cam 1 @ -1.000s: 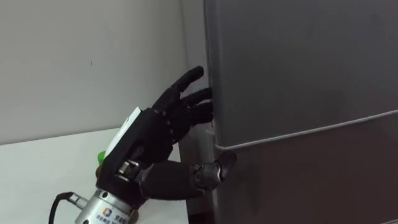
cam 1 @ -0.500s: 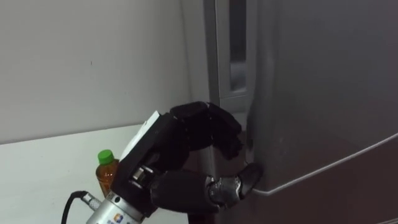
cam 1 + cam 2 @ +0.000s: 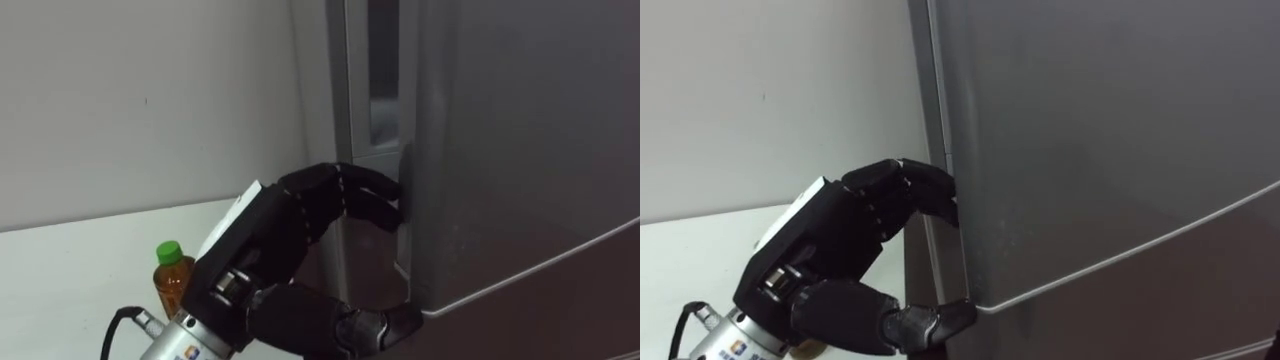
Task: Put the bottle in the upper fridge
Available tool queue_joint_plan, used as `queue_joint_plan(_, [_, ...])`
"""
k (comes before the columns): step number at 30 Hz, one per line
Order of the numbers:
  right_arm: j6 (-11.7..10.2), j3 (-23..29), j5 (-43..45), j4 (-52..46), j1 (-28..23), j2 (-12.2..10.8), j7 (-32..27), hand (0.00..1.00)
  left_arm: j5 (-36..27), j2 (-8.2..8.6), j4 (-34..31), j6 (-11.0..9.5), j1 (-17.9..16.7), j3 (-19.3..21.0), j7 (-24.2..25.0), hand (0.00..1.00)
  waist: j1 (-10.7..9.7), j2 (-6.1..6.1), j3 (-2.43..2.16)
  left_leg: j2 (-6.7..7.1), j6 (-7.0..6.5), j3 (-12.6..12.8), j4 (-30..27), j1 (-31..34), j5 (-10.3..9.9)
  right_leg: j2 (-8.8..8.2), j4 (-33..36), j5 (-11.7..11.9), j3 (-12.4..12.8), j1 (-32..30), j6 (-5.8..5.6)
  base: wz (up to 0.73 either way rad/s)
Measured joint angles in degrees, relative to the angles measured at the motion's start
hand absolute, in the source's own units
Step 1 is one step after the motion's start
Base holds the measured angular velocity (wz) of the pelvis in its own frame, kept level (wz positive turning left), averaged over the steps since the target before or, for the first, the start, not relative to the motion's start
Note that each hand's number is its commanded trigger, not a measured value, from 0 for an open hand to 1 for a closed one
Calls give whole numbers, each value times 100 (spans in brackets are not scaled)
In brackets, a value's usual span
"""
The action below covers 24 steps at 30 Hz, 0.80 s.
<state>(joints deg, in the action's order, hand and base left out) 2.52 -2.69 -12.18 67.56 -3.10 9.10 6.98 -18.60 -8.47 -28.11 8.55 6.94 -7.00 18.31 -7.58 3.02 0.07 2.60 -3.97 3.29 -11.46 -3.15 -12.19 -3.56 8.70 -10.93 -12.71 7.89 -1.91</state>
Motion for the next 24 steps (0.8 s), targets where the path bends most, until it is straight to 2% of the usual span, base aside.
queue_joint_plan(7, [2,-92,19,-25,6,7,57,0,0,7,5,19,0,-110,59,0,-5,-39,-6,-1,0,11,-2,-40,0,-1,6,0,14,13,0,0])
queue_joint_plan(12, [6,-278,-48,4,71,21,79,0,-147,90,4,19,0,-281,40,0,-11,-50,-1,-4,-2,62,-12,-37,0,-5,9,0,47,-18,0,0])
queue_joint_plan(19, [0,-278,-40,126,206,11,138,0,-216,133,0,-113,55,-613,157,0,-153,-11,-9,-14,-9,112,-28,64,-5,0,9,25,78,-62,-6,-3])
queue_joint_plan(21, [-5,-262,-38,152,222,21,129,0,-207,132,0,-116,194,-767,268,0,-165,21,10,-15,-20,129,-29,62,-11,1,6,44,140,-71,-15,-8])
queue_joint_plan(24, [-12,-247,-39,151,229,40,122,0,-210,148,1,-150,273,-975,368,0,-234,89,3,-16,-35,165,-27,53,-20,-1,7,58,174,-83,-27,-9])
